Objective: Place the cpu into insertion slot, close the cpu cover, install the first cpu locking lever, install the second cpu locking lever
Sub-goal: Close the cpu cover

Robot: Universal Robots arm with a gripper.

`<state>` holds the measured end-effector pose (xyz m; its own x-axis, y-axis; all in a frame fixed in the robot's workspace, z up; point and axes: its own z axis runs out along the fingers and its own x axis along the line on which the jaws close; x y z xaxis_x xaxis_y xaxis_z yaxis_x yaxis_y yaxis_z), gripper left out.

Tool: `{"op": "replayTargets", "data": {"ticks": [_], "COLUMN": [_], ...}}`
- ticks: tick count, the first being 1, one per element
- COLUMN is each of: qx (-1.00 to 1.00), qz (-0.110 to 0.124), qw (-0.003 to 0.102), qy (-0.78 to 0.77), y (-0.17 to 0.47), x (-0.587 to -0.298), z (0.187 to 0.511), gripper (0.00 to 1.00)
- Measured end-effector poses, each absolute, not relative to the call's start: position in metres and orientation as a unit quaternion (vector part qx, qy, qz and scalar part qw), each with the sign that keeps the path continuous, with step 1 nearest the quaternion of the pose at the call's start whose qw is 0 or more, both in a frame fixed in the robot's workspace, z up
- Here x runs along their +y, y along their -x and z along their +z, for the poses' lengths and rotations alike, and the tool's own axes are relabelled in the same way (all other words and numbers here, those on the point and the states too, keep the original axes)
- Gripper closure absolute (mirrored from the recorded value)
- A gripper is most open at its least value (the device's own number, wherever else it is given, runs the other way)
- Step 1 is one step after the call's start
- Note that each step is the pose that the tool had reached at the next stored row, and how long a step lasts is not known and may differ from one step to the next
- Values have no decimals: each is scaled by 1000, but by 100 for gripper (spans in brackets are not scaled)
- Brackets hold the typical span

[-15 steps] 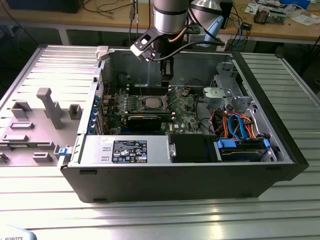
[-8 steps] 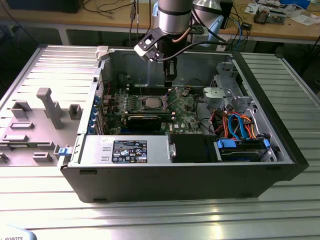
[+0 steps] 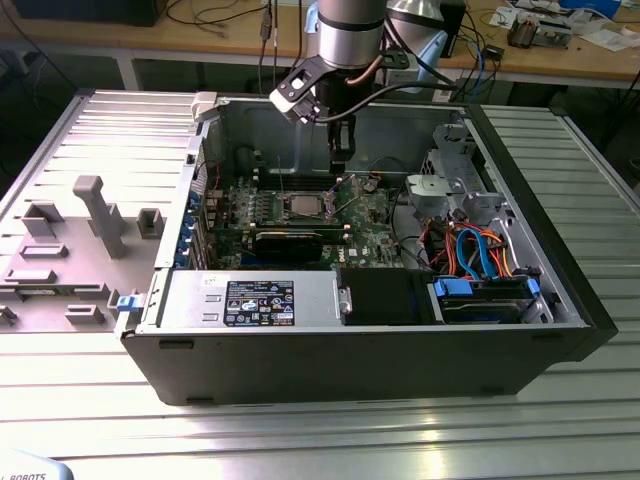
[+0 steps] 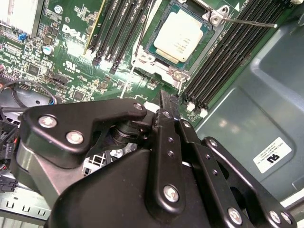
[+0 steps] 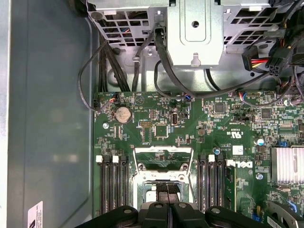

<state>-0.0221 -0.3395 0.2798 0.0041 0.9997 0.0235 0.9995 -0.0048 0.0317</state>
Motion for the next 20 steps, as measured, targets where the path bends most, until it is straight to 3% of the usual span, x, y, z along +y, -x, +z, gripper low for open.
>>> {"op": "replayTargets", "data": {"ticks": [12,20], "qx": [705,705], "qz": [19,11], "qw": [2,-5], "qy": [-709,-709], "y": [13,-8], "x": [-340,-340], "z": [278,272], "gripper": [89,89]}}
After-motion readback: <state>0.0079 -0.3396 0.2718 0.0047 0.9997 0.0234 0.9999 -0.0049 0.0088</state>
